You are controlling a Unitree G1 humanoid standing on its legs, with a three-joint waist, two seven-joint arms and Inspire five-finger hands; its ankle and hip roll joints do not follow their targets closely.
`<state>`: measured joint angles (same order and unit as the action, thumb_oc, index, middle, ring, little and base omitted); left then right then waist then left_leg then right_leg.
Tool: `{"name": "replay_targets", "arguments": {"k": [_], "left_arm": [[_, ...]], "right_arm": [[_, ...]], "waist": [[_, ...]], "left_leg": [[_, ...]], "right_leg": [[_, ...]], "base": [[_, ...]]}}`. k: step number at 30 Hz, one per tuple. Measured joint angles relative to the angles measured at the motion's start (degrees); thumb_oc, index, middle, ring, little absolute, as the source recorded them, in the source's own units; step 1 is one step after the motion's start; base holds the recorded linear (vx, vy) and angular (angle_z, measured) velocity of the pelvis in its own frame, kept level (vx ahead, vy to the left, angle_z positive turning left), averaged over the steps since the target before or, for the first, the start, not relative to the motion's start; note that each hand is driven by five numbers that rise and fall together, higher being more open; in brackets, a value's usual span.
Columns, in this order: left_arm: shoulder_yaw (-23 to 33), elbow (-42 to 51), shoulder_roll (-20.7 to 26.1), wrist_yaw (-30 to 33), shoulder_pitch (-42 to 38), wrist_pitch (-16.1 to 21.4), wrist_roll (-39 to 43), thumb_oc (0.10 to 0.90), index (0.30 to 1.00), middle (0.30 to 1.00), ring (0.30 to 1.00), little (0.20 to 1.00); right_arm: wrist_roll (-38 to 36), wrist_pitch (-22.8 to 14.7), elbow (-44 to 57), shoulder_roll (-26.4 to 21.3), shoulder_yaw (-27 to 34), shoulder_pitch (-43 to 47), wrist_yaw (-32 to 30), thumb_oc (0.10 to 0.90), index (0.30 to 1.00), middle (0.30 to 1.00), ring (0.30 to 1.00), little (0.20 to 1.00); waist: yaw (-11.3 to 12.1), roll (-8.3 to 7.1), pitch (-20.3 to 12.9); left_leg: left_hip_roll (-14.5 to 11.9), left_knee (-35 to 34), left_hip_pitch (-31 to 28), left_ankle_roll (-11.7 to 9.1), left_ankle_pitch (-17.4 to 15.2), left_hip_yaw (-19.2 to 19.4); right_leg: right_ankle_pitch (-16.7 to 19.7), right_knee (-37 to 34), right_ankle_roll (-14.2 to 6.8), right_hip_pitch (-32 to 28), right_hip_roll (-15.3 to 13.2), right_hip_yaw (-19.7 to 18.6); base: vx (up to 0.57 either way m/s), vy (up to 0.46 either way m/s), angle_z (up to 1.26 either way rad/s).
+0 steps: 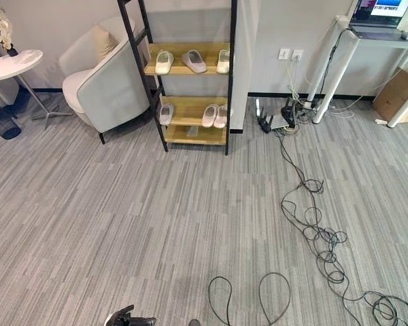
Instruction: Arrange the slippers neatly on the shoe rack.
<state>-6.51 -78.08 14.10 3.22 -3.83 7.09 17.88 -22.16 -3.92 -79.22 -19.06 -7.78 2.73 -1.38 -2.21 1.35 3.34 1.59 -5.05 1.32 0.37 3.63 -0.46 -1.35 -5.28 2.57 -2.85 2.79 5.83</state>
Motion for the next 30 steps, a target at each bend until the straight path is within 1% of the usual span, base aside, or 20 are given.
{"name": "replay_targets", "arguments": {"k": [2, 5, 7, 8, 10, 12, 14, 15, 18, 19, 20, 21, 22, 23, 24, 25, 27, 28, 29, 30], "left_arm": [[0.0, 0.0, -0.7, 0.1, -0.5, 0.0, 0.0, 0.800, 0.900, 0.900, 0.900, 0.900], [0.0, 0.3, -0.8, 0.1, -2.1, 0.0, 0.1, 0.800, 0.900, 0.900, 0.900, 0.900], [-0.7, 0.6, -0.8, 0.3, -4.1, -0.1, 0.0, 0.800, 0.900, 0.900, 0.900, 0.900], [-2.8, 2.4, -1.1, 0.4, -5.5, 0.0, -0.3, 0.800, 0.900, 0.900, 0.900, 0.900], [-5.5, 4.7, -1.6, 0.0, -6.4, 0.0, -1.1, 0.800, 0.900, 0.900, 0.900, 0.900], [-6.7, 6.2, -1.8, 0.0, -6.7, 0.3, -3.5, 0.800, 0.900, 0.900, 0.900, 0.900], [-5.6, 4.6, -2.8, 0.2, -6.5, 0.3, -4.1, 0.800, 0.900, 0.900, 0.900, 0.900], [-4.8, 4.3, -2.8, 0.2, -6.3, 0.3, -4.3, 0.800, 0.900, 0.900, 0.900, 0.900], [0.2, 0.6, -2.7, 0.3, -5.0, 0.2, -4.9, 0.800, 0.900, 0.900, 0.900, 0.900], [1.0, -2.5, -2.1, 0.4, -4.8, -0.1, -6.2, 0.800, 0.900, 0.900, 0.900, 0.900], [0.5, -3.6, -1.9, 0.6, -2.8, -1.1, -6.9, 0.800, 0.900, 0.900, 0.900, 0.900], [0.4, -4.2, -1.3, 0.5, -2.6, -1.5, -7.1, 0.800, 0.900, 0.900, 0.900, 0.900], [0.4, -4.3, -1.3, 0.7, -2.6, -2.1, -7.1, 0.800, 0.900, 0.900, 0.900, 0.900], [-0.6, -3.5, -0.8, 1.2, -1.5, -2.4, -7.2, 0.800, 0.900, 0.900, 0.900, 0.900], [-1.9, -3.0, -0.3, 1.3, -1.2, -2.5, -7.2, 0.800, 0.900, 0.900, 0.900, 0.900], [-2.4, -2.0, -0.1, 1.4, -1.9, -2.5, -7.3, 0.800, 0.900, 0.900, 0.900, 0.900], [-4.6, 0.4, -0.4, 1.7, -3.8, -2.5, -7.2, 0.800, 0.900, 0.900, 0.900, 0.900], [-6.0, 2.2, -0.7, 2.3, -5.7, -2.3, -7.3, 0.800, 0.900, 0.900, 0.900, 0.900], [-6.0, 2.7, -1.0, 2.5, -6.6, -2.3, -7.2, 0.800, 0.900, 0.900, 0.900, 0.900], [-6.6, 4.5, -1.1, 2.6, -8.3, -2.0, -7.2, 0.800, 0.900, 0.900, 0.900, 0.900]], "right_arm": [[1.5, 0.2, 1.7, 0.1, -2.1, 1.0, -0.2, 0.800, 0.900, 0.900, 0.900, 0.900], [1.9, -0.2, 3.7, 0.8, -2.6, 3.8, -0.1, 0.800, 0.900, 0.900, 0.900, 0.900], [2.2, -0.7, 3.7, 1.3, -3.0, 5.1, -0.3, 0.800, 0.900, 0.900, 0.900, 0.900], [3.5, -0.5, 3.7, 2.0, -3.0, 5.5, -0.3, 0.800, 0.900, 0.900, 0.900, 0.900], [4.5, -0.6, 3.0, 2.1, -3.8, 5.5, -0.4, 0.800, 0.900, 0.900, 0.900, 0.900], [5.9, 0.2, 1.9, 2.1, -4.1, 6.2, -0.4, 0.800, 0.900, 0.900, 0.900, 0.900], [5.9, 1.2, 0.7, 2.0, -4.0, 5.7, -0.3, 0.800, 0.900, 0.900, 0.900, 0.900], [5.9, 1.3, 0.7, 1.9, -4.0, 5.7, -0.3, 0.800, 0.900, 0.900, 0.900, 0.900], [6.4, 1.3, -0.8, 1.8, -4.1, 5.1, -0.1, 0.800, 0.900, 0.900, 0.900, 0.900], [6.8, 1.5, -1.6, 2.1, -4.2, 4.5, -0.1, 0.800, 0.900, 0.900, 0.900, 0.900], [7.2, 1.8, -1.3, 1.8, -4.0, 2.7, -0.1, 0.800, 0.900, 0.900, 0.900, 0.900], [7.2, 1.7, -0.9, 2.0, -4.0, 2.1, -0.3, 0.800, 0.900, 0.900, 0.900, 0.900], [7.3, 1.8, -0.5, 2.0, -4.0, 1.7, -0.2, 0.800, 0.900, 0.900, 0.900, 0.900], [7.4, 1.8, 1.5, 2.2, -3.7, 0.5, -0.2, 0.800, 0.900, 0.900, 0.900, 0.900], [7.4, 1.7, 2.1, 2.3, -3.7, 0.2, -0.2, 0.800, 0.900, 0.900, 0.900, 0.900], [7.6, 1.8, 3.7, 2.1, -3.5, 0.4, -0.4, 0.800, 0.900, 0.900, 0.900, 0.900], [8.3, 1.7, 5.0, 1.6, -3.4, 0.2, -0.8, 0.800, 0.900, 0.900, 0.900, 0.900], [8.7, 1.1, 6.4, 1.6, -3.5, 0.8, -1.2, 0.800, 0.900, 0.900, 0.900, 0.900], [9.0, 0.7, 6.6, 1.7, -3.5, 1.2, -1.1, 0.800, 0.900, 0.900, 0.900, 0.900], [9.4, 0.4, 7.9, 1.7, -3.0, 1.4, -1.3, 0.800, 0.900, 0.900, 0.900, 0.900]], "waist": [[0.1, -0.55, 0.5], [1.1, -3.05, 3.0], [1.6, -4.67, 5.1], [3.3, -5.95, 6.8], [3.6, -5.67, 8.3], [4.8, -3.99, 9.7], [4.8, -1.55, 9.7], [4.7, -0.88, 10.1], [5.8, -1.35, 8.6], [5.9, -3.60, 6.9], [5.8, -3.72, 4.2], [5.6, -4.52, 3.6], [5.5, -4.89, 3.6], [5.2, -5.10, 3.4], [4.7, -5.80, 3.1], [4.2, -5.82, 3.1], [3.6, -4.26, 3.7], [2.8, -1.98, 5.5], [2.3, -0.85, 6.2], [1.7, 0.72, 6.4]], "left_leg": [[-0.3, 0.7, 0.7, -0.4, 0.0, 0.1], [-0.3, 6.1, 3.5, -1.4, -0.4, 0.8], [0.3, 15.3, 8.4, -2.9, -1.5, 0.9], [0.4, 25.5, 13.5, -3.1, -2.0, 1.4], [0.5, 32.7, 18.8, -3.4, -2.8, 1.5], [-0.7, 20.3, 18.9, -3.2, -1.6, 5.0], [-2.5, 8.5, 18.8, -5.3, 1.3, 7.9], [-2.8, 6.9, 18.8, -5.9, 2.2, 7.8], [-1.8, 5.5, 17.4, -2.4, 2.6, 7.8], [0.5, 7.3, 16.9, -0.3, 2.0, 8.0], [1.2, 4.5, 14.8, 3.2, 3.7, 8.1], [1.5, 4.2, 13.1, 3.4, 4.5, 8.0], [1.4, 3.7, 11.5, 4.9, 4.0, 7.9], [0.4, 2.4, 9.0, 5.7, 4.5, 7.1], [1.1, 2.6, 8.2, 6.2, 4.1, 6.5], [2.5, 4.3, 6.5, 9.0, 0.3, 5.3], [3.0, 4.6, 3.2, 9.4, -4.4, -0.3], [2.0, 3.7, 0.3, 7.6, -3.8, -3.4], [1.4, 3.3, -1.0, 7.7, -4.0, -4.0], [0.5, 3.4, -2.8, 10.8, -6.4, -6.5]], "right_leg": [[-0.3, 0.0, -0.2, 0.5, 0.4, -0.3], [0.7, 0.1, 1.4, 1.0, 0.1, -1.6], [-0.7, 1.3, 2.3, 2.1, -0.5, -1.6], [-0.2, 1.5, 4.1, 1.4, -0.9, -1.6], [-0.7, 1.0, 4.0, 0.8, -0.7, -1.4], [-0.9, 0.0, 2.7, -0.1, -0.4, -1.4], [-1.9, 0.0, 2.1, -1.2, 1.2, -1.8], [-2.6, 0.0, 1.7, -2.1, 1.7, -2.3], [-5.5, 0.0, 0.1, -4.7, 1.2, -5.4], [-7.4, 0.0, -1.7, -6.0, -0.5, -6.2], [-8.2, 2.2, -3.5, -6.4, -0.2, -5.9], [-9.9, 6.0, -5.3, -5.9, -0.5, -5.6], [-10.5, 12.7, -6.0, -3.4, -0.4, -4.5], [-11.2, 29.5, -9.5, 3.3, -1.2, -2.4], [-11.2, 35.5, -9.6, 5.5, -2.7, -1.8], [-10.3, 43.9, -10.5, 8.5, -5.4, -1.4], [-9.8, 51.9, -9.5, 11.7, -7.8, -1.2], [-11.7, 53.0, -7.0, 13.6, -7.3, -0.4], [-12.5, 52.5, -6.6, 15.1, -6.9, 0.0], [-13.5, 49.7, -6.8, 19.4, -5.2, 0.3]], "base": [[0.02, -0.150, -0.04], [0.06, -0.162, -0.21], [0.12, -0.085, 0.06], [0.27, -0.002, 0.17], [0.31, 0.074, 0.17], [0.37, 0.112, 0.00], [0.47, 0.161, -0.14], [0.48, 0.162, -0.37], [0.50, 0.197, -0.65], [0.51, 0.250, -0.47], [0.39, 0.190, -0.38], [0.33, 0.194, -0.19], [0.25, 0.124, -0.06], [0.40, 0.185, 0.08], [0.45, 0.175, 0.33], [0.51, 0.151, 0.44], [0.52, 0.072, 0.72], [0.48, -0.010, 0.94], [0.53, -0.064, 0.94], [0.33, -0.055, 0.67]]}}
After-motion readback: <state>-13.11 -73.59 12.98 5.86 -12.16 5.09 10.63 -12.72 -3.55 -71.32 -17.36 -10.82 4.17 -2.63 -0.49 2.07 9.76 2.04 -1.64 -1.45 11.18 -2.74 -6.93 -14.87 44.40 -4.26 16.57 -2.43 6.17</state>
